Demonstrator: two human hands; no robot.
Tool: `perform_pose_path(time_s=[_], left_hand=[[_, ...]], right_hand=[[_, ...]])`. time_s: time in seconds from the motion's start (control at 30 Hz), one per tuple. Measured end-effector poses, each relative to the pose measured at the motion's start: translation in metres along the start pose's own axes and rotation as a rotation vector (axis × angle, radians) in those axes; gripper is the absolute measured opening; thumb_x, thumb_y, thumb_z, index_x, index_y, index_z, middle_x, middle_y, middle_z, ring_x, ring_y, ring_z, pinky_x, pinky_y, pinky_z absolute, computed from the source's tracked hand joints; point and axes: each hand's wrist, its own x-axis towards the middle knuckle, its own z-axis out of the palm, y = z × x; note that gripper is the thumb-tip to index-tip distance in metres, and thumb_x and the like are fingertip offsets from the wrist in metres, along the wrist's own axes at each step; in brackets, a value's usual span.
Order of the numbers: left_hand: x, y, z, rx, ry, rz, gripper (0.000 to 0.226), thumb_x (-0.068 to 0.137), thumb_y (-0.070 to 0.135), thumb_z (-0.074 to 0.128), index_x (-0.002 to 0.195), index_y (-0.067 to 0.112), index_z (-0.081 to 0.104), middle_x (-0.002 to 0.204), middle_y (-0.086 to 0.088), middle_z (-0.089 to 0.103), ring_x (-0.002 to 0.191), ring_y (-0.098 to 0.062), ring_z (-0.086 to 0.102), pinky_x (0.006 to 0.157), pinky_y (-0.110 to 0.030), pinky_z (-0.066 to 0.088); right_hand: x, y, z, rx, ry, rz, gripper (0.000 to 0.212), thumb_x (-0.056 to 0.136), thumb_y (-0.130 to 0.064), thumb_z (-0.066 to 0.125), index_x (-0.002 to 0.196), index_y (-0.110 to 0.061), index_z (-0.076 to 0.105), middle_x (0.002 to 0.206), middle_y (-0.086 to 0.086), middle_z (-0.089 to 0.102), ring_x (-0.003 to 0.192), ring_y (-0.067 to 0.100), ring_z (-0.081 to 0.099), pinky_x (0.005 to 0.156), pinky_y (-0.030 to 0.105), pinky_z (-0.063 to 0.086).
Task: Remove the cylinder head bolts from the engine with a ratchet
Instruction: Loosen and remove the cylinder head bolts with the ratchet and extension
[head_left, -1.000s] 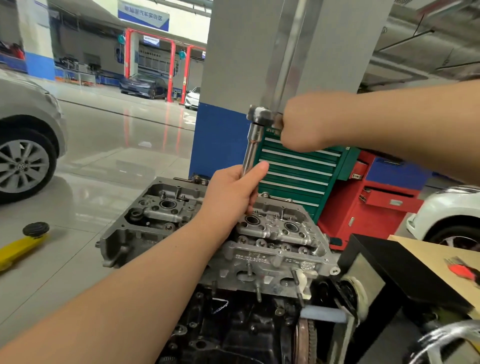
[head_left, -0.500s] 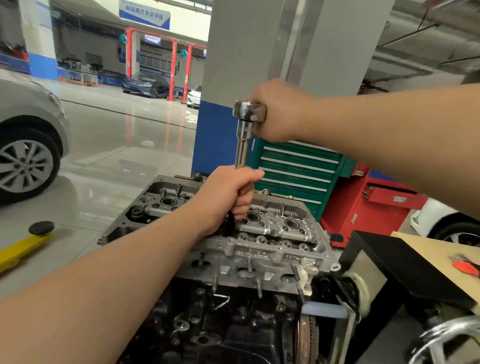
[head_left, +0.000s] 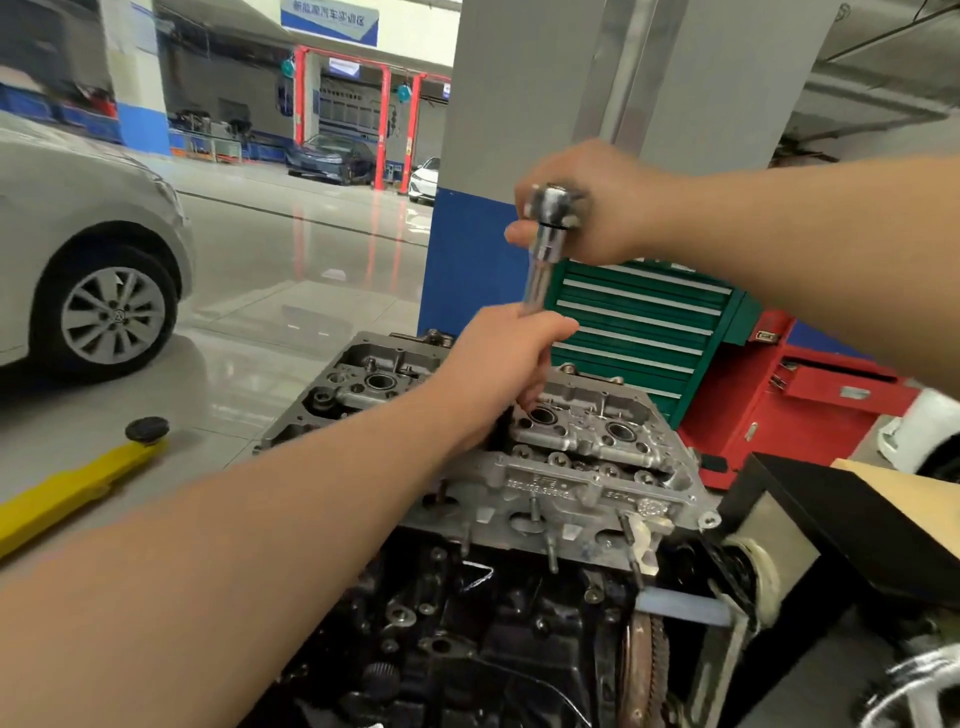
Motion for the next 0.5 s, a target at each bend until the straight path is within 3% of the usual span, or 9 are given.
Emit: perform_pose_path(time_s=[0.1, 0.17, 0.27, 0.37, 0.43, 0.5], left_hand=[[0.006, 0.02, -0.004, 0.039, 0.134, 0.055, 0.017, 0.091, 0.034, 0.065, 0.09, 0.018, 0.058, 0.058, 0.0, 0.062, 0.049, -0.015, 0.057, 0.047, -0.025, 0.046], [0.013, 0.03, 0.003, 0.048, 0.143, 0.065, 0.025, 0.082, 0.04, 0.064, 0.097, 0.021, 0.058, 0.07, -0.001, 0.064, 0.059, -0.016, 0.059, 0.055, -0.029, 0.049], [0.012, 0.032, 0.012, 0.132, 0.075, 0.069, 0.014, 0.089, 0.029, 0.066, 0.085, 0.026, 0.053, 0.071, 0.005, 0.052, 0.062, -0.015, 0.047, 0.064, -0.036, 0.04], [0.011, 0.028, 0.002, -0.041, -0.057, 0.044, 0.029, 0.088, 0.017, 0.06, 0.065, 0.028, 0.045, 0.052, 0.008, 0.035, 0.045, -0.012, 0.029, 0.05, -0.028, 0.032], [0.011, 0.03, -0.004, -0.064, -0.171, 0.032, 0.034, 0.081, 0.02, 0.058, 0.053, 0.029, 0.041, 0.049, 0.008, 0.031, 0.043, -0.013, 0.024, 0.045, -0.024, 0.031], [0.014, 0.031, -0.009, -0.043, -0.205, 0.016, 0.038, 0.081, 0.026, 0.059, 0.05, 0.027, 0.037, 0.048, 0.007, 0.028, 0.042, -0.015, 0.023, 0.046, -0.025, 0.033]], right_hand=[[-0.003, 0.003, -0.005, -0.205, -0.047, 0.235, 0.026, 0.089, -0.029, 0.06, 0.069, -0.013, 0.059, 0.064, 0.008, 0.057, 0.058, 0.029, 0.057, 0.052, 0.03, 0.044], [-0.019, 0.009, -0.008, -0.352, -0.129, 0.32, 0.029, 0.09, -0.032, 0.055, 0.068, -0.014, 0.058, 0.066, 0.008, 0.057, 0.057, 0.026, 0.055, 0.052, 0.029, 0.042], [-0.032, 0.011, -0.013, -0.401, -0.185, 0.356, 0.033, 0.093, -0.035, 0.054, 0.069, -0.013, 0.058, 0.067, 0.008, 0.057, 0.057, 0.025, 0.054, 0.05, 0.027, 0.036], [-0.025, 0.012, -0.013, -0.298, -0.095, 0.265, 0.039, 0.094, -0.043, 0.059, 0.067, -0.015, 0.055, 0.064, 0.008, 0.054, 0.055, 0.027, 0.051, 0.049, 0.03, 0.037], [-0.016, 0.006, -0.011, -0.138, -0.063, 0.098, 0.042, 0.094, -0.039, 0.064, 0.064, -0.012, 0.052, 0.06, 0.011, 0.052, 0.058, 0.035, 0.05, 0.055, 0.04, 0.046], [-0.005, -0.001, -0.007, -0.081, -0.053, 0.043, 0.036, 0.094, -0.031, 0.066, 0.068, -0.01, 0.054, 0.063, 0.012, 0.052, 0.065, 0.037, 0.051, 0.059, 0.04, 0.047]])
